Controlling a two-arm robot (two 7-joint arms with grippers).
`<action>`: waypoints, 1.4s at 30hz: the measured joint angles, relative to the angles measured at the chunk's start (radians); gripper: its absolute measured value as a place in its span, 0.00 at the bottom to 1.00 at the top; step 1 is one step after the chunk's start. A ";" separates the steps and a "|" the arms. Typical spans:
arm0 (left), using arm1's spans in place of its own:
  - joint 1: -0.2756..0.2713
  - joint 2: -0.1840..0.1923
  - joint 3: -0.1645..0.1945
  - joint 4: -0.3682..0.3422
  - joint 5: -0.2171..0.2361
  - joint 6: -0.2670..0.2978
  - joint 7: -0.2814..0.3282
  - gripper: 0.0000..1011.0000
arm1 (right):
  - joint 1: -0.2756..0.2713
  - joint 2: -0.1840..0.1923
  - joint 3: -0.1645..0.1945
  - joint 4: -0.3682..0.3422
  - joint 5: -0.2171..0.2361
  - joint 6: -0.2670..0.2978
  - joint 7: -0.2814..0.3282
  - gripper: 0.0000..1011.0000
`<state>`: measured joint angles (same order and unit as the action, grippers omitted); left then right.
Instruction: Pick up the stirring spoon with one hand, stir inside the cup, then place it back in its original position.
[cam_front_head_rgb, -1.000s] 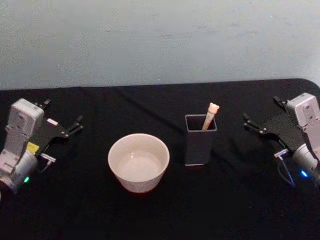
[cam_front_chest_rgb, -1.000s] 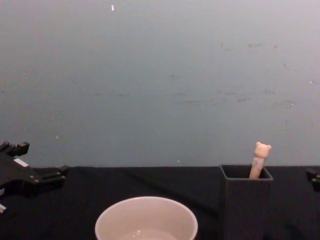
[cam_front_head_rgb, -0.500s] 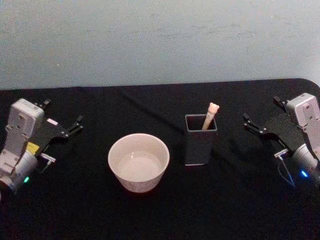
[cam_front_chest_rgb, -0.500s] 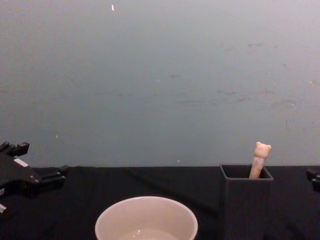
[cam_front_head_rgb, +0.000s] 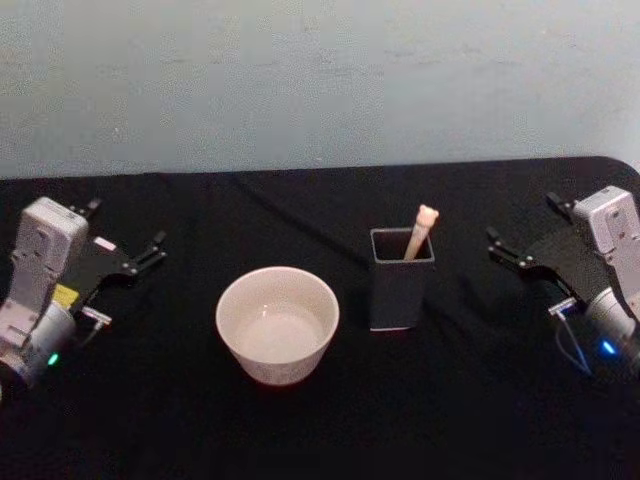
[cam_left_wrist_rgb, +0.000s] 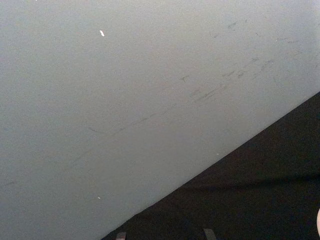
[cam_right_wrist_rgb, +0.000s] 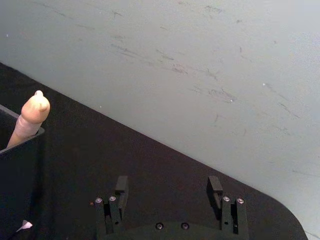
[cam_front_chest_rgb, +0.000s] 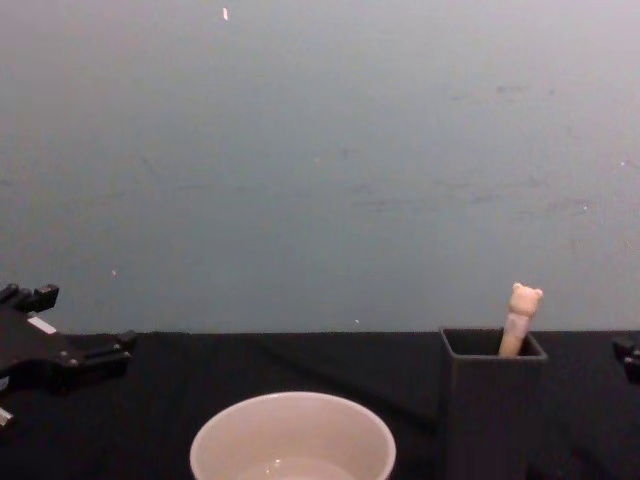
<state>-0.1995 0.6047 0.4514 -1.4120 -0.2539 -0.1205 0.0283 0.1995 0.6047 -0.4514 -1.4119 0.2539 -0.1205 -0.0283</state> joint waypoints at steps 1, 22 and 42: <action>0.000 0.000 0.000 0.000 0.000 0.000 0.000 0.99 | 0.000 0.000 0.000 0.000 0.000 0.000 0.000 0.99; 0.000 0.000 0.000 0.000 0.000 0.000 0.000 0.99 | -0.018 0.000 0.055 -0.014 0.057 -0.038 0.084 0.99; 0.000 0.000 0.000 0.000 0.000 0.000 0.000 0.99 | -0.098 0.028 0.083 -0.137 0.204 -0.058 0.360 0.99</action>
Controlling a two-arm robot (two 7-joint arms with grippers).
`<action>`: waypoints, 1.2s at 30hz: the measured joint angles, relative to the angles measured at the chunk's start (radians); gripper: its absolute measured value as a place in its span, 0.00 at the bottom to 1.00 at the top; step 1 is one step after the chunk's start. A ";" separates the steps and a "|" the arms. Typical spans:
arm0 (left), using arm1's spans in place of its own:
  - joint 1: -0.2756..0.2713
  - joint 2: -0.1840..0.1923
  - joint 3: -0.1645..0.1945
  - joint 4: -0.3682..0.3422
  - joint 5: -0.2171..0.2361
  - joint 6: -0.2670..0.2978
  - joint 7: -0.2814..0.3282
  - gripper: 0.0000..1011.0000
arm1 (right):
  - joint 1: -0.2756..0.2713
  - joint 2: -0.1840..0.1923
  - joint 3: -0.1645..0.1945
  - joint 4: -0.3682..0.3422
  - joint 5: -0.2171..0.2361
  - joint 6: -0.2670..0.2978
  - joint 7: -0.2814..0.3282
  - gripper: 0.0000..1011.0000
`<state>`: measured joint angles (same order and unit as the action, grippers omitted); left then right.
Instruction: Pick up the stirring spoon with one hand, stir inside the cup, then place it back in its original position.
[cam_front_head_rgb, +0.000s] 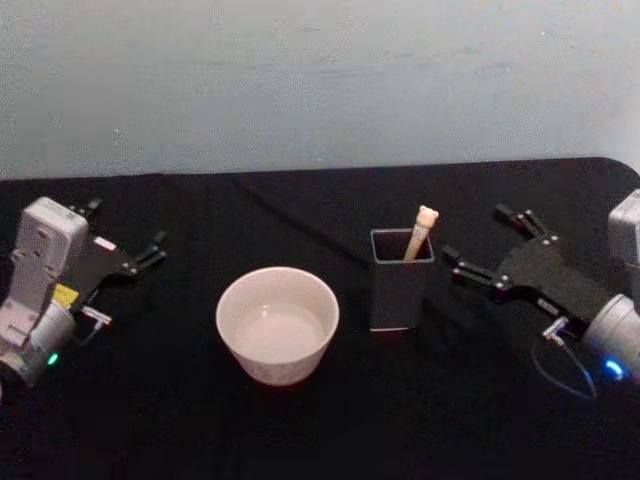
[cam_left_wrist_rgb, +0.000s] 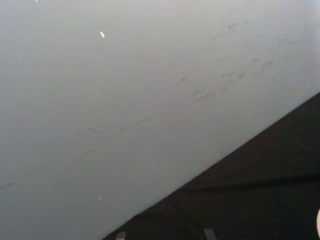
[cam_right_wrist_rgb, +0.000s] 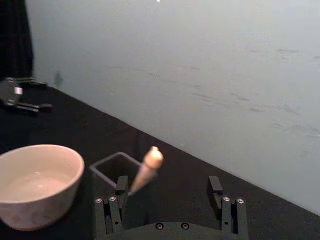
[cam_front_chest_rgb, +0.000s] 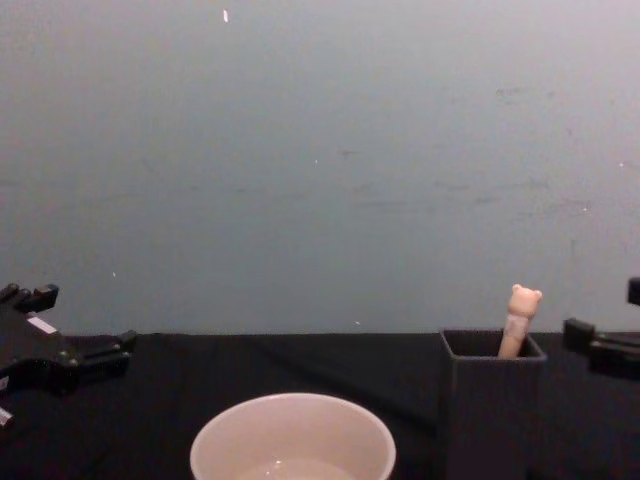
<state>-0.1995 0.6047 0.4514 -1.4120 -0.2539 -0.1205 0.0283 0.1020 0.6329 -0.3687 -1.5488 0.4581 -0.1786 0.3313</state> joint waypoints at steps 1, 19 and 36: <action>0.000 0.000 0.000 0.000 0.000 0.000 0.000 0.99 | 0.001 -0.003 -0.001 0.000 0.001 0.000 0.008 0.99; 0.000 0.000 0.000 0.000 0.000 0.000 0.000 0.99 | 0.105 -0.125 0.001 0.108 0.077 0.078 0.127 0.99; 0.000 0.000 0.000 0.000 0.000 0.000 0.000 0.99 | 0.152 -0.174 0.018 0.175 0.099 0.152 0.169 0.99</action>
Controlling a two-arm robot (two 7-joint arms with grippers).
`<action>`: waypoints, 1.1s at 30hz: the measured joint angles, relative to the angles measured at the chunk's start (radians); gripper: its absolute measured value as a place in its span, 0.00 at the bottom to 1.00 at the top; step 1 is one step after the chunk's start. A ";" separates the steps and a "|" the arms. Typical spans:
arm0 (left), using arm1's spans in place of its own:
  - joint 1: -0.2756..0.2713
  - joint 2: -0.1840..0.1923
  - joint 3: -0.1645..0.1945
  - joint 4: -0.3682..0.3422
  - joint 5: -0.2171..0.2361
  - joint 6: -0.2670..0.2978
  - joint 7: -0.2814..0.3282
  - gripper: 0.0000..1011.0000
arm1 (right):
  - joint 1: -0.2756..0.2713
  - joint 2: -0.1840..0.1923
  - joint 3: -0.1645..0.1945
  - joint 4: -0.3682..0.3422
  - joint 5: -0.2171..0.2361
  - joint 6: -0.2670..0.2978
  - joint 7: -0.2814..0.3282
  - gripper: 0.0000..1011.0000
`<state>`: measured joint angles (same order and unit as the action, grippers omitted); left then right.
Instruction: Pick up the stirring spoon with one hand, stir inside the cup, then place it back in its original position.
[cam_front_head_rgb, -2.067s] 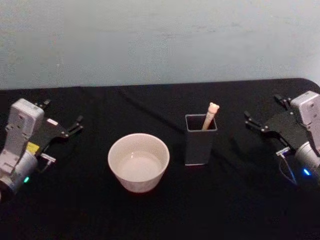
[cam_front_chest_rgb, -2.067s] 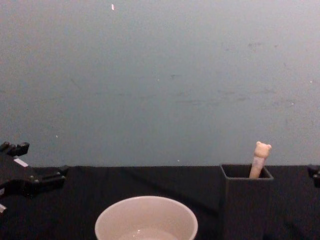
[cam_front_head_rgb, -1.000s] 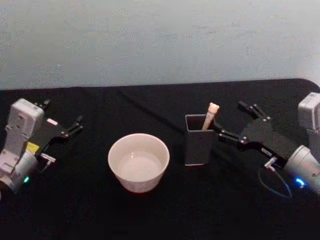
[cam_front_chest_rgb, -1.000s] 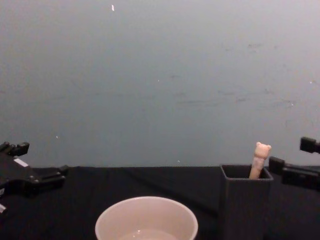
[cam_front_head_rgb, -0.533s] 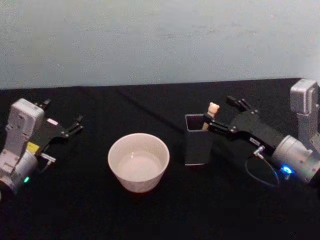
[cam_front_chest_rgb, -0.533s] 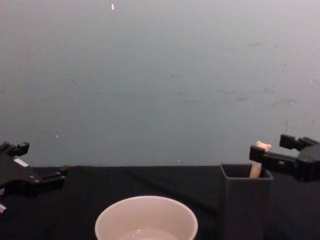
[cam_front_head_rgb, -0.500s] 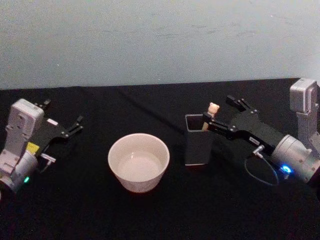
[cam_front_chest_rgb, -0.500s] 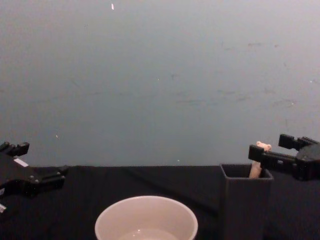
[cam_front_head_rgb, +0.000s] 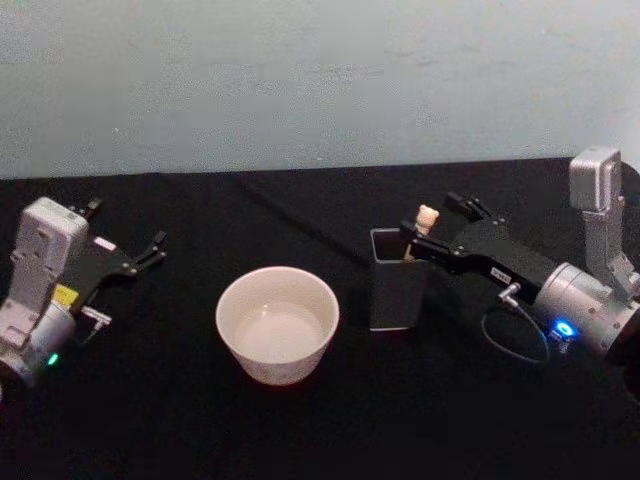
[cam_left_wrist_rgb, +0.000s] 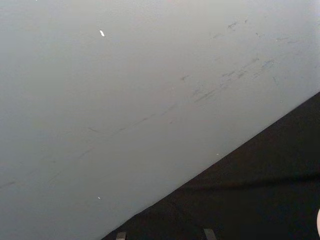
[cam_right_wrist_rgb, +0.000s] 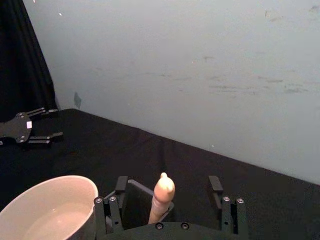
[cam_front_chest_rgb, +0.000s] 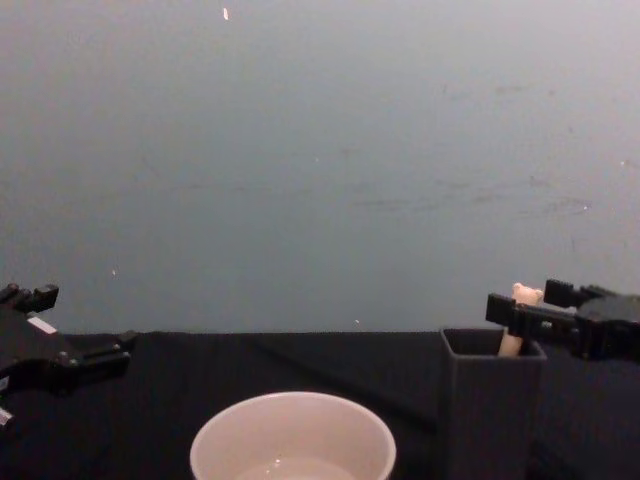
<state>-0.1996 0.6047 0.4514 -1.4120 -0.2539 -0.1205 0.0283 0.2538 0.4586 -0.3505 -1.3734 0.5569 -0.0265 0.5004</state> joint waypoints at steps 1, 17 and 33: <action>0.000 0.000 0.000 0.000 0.000 0.000 0.000 0.99 | 0.000 -0.001 0.000 0.001 0.001 0.002 0.002 0.99; 0.000 0.000 0.000 0.000 0.000 0.000 0.000 0.99 | 0.011 -0.011 -0.005 0.014 0.009 0.034 0.003 0.99; 0.000 0.000 0.000 0.000 0.000 0.000 0.000 0.99 | 0.011 -0.011 -0.005 0.014 0.008 0.033 0.002 0.97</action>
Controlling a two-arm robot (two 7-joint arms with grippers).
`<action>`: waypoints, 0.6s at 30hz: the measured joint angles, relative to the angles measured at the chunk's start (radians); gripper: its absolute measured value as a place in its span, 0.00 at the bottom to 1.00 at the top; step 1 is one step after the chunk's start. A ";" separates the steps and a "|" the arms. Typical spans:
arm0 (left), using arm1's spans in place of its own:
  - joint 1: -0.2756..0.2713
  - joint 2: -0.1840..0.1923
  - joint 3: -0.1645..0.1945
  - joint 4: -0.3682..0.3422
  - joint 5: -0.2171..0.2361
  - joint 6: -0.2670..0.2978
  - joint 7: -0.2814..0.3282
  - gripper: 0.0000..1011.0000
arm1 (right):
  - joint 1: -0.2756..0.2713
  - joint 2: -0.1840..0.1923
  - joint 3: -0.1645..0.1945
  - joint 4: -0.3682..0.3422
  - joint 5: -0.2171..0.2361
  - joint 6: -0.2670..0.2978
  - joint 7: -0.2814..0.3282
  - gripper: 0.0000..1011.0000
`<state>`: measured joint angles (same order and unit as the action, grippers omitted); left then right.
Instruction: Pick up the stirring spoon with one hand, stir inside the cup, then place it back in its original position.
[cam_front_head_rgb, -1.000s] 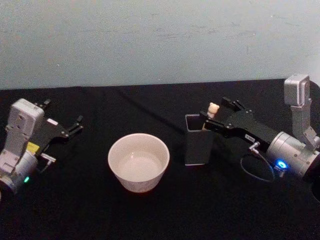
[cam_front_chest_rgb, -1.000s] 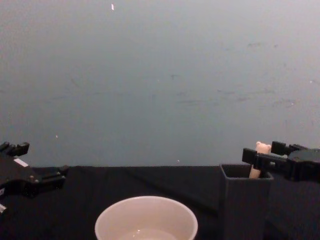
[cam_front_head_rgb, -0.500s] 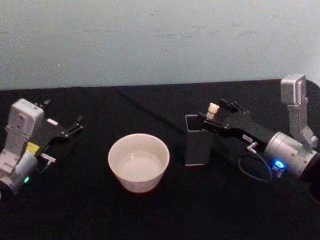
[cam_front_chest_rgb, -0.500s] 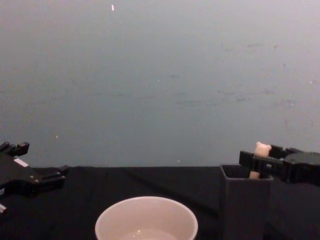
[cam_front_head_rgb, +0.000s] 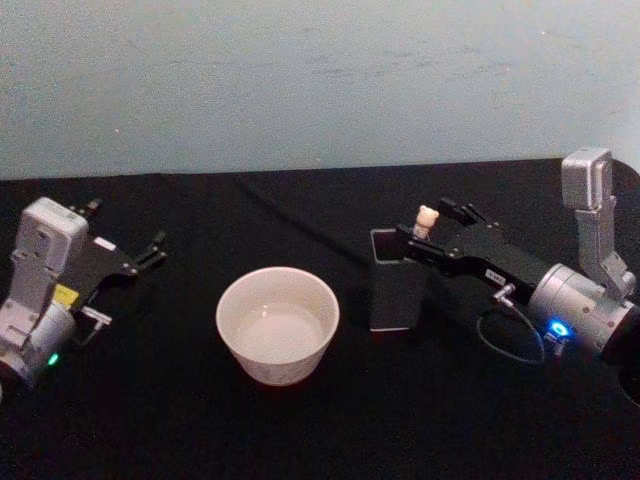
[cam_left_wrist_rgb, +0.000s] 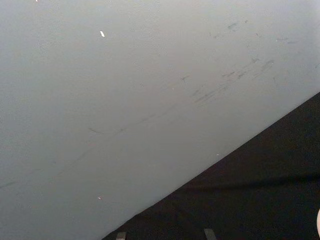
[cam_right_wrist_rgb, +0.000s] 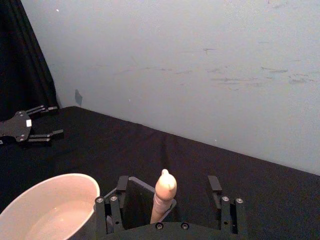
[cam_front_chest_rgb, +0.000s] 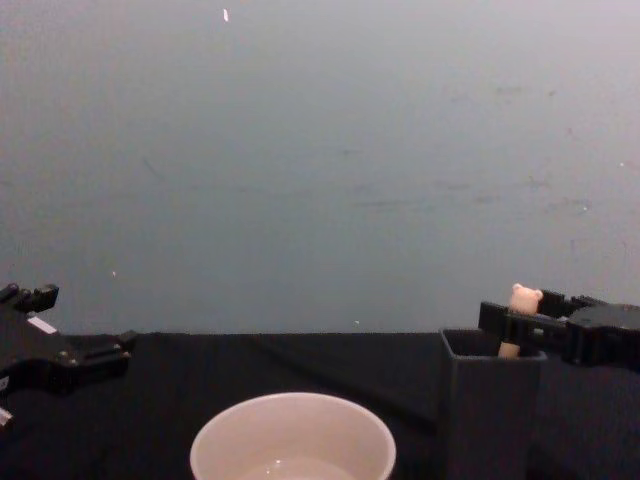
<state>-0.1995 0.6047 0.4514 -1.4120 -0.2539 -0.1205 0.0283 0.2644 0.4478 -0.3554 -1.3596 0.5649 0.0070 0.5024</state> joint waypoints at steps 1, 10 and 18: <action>0.000 0.000 0.000 0.000 0.000 0.000 0.000 0.99 | 0.000 0.000 0.000 0.000 0.000 0.000 0.000 0.97; 0.000 0.000 0.000 0.000 0.000 0.000 0.000 0.99 | -0.001 0.000 0.000 -0.001 -0.001 -0.001 0.001 0.75; 0.000 0.000 0.000 0.000 0.000 0.000 0.000 0.99 | -0.001 0.000 0.000 -0.001 -0.001 -0.001 0.001 0.50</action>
<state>-0.1996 0.6047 0.4514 -1.4120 -0.2539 -0.1205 0.0283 0.2635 0.4479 -0.3553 -1.3611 0.5642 0.0055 0.5030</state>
